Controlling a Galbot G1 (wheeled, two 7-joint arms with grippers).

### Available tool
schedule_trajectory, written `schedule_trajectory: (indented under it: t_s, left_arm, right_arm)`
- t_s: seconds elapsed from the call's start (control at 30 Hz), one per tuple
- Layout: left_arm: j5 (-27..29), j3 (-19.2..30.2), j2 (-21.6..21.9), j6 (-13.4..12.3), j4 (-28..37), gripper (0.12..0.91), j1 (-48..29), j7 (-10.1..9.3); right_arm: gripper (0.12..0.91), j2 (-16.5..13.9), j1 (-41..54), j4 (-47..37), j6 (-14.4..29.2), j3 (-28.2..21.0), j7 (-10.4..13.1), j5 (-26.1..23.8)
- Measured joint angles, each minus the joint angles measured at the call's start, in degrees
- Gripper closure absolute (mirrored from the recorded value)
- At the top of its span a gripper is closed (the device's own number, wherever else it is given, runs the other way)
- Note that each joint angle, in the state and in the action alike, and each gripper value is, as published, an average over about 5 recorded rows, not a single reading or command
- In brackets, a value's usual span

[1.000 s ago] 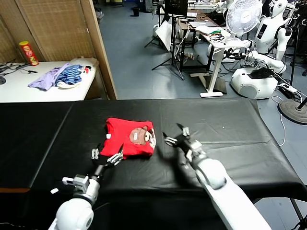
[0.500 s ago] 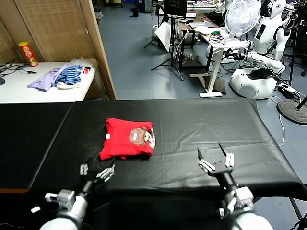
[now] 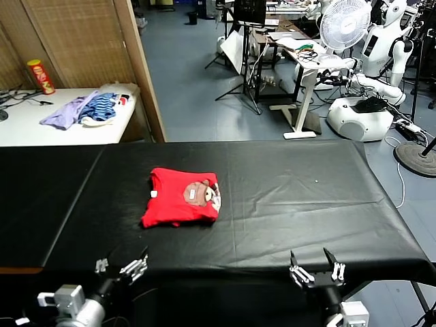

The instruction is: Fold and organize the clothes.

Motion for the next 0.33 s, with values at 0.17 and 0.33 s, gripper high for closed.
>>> schedule_trajectory:
  t_s: [0.17,0.33]
  left_arm:
    - [-0.06,-0.35,0.51,0.26,-0.17,0.232,0.02,0.09]
    - [0.04,-0.69,0.55,0.26,-0.16,0.232,0.23,0.25]
  right_arm:
    - [0.227,0.26,-0.87,0.69,-1.17,-0.05,0.13,0.18]
    - [0.227,0.36,-1.17,0.91,-1.56,-0.08,0.18,0.24]
